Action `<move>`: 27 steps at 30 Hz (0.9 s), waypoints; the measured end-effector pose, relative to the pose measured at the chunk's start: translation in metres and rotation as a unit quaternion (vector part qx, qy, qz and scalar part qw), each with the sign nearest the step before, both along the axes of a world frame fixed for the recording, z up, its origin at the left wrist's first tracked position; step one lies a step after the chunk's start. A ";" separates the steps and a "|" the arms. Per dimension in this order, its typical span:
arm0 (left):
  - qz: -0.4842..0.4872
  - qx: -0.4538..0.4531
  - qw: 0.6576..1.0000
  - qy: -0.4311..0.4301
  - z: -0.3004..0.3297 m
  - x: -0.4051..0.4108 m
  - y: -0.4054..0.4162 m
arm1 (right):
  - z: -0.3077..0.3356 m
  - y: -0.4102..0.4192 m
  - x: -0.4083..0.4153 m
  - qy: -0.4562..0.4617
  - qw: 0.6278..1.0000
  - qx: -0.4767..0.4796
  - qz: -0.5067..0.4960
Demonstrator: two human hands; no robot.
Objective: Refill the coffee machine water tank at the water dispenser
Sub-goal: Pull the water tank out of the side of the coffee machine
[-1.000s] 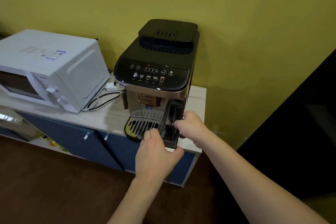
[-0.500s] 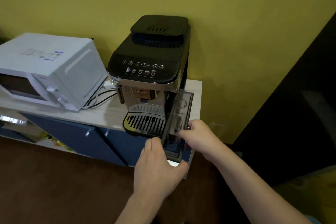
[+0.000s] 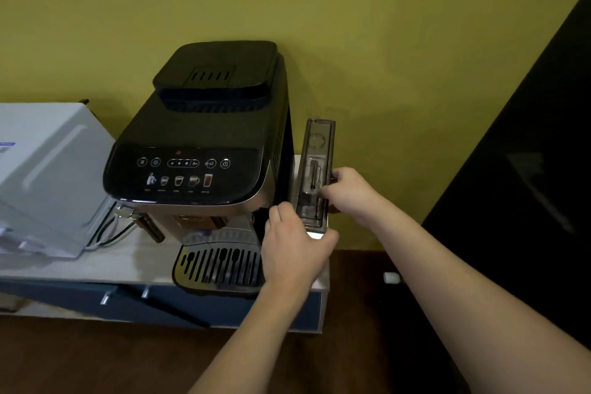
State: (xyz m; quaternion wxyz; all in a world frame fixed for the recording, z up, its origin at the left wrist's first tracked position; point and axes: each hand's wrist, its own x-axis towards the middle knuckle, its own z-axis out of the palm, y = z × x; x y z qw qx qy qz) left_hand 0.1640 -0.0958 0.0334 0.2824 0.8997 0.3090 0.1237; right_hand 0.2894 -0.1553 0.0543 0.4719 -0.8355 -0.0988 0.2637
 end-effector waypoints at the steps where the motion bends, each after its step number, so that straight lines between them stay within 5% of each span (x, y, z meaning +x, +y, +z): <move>1: 0.002 0.001 1.000 0.004 -0.005 0.008 0.003 | -0.006 0.005 0.009 0.002 1.000 0.001 0.000; 8: 0.010 -0.007 0.999 0.052 -0.028 0.032 0.013 | -0.039 0.020 0.035 0.039 0.999 -0.004 0.007; 17: -0.061 0.155 0.984 0.061 0.001 0.054 0.015 | -0.032 0.015 0.064 0.091 0.995 0.039 -0.017; 27: -0.025 0.169 0.975 0.141 0.003 0.109 0.030 | -0.046 0.029 0.097 0.076 0.995 0.035 -0.046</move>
